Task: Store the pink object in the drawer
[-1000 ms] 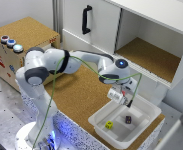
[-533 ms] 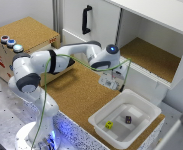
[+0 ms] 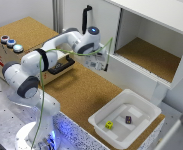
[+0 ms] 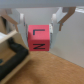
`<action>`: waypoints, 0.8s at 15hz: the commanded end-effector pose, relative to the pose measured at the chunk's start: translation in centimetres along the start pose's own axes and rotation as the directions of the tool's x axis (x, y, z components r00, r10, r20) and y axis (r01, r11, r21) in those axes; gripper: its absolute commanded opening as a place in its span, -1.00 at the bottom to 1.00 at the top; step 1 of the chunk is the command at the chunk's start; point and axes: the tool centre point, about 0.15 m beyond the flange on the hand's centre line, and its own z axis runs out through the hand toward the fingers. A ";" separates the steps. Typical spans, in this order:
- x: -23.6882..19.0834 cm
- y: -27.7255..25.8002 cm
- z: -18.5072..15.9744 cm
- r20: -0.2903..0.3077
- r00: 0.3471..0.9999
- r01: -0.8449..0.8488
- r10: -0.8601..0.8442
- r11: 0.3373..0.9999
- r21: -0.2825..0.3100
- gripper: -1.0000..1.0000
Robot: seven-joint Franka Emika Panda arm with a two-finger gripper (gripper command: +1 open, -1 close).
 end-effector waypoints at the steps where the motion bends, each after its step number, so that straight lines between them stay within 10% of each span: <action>1: 3.8 -11.0 2.5 0.076 0.976 0.206 -0.206 0.978 0.000 -1.00; 6: 6.8 -17.7 4.4 0.122 0.892 0.421 -0.435 0.899 0.123 -1.00; 12: 7.7 -25.0 7.8 0.160 0.647 0.699 -0.745 0.664 0.266 -1.00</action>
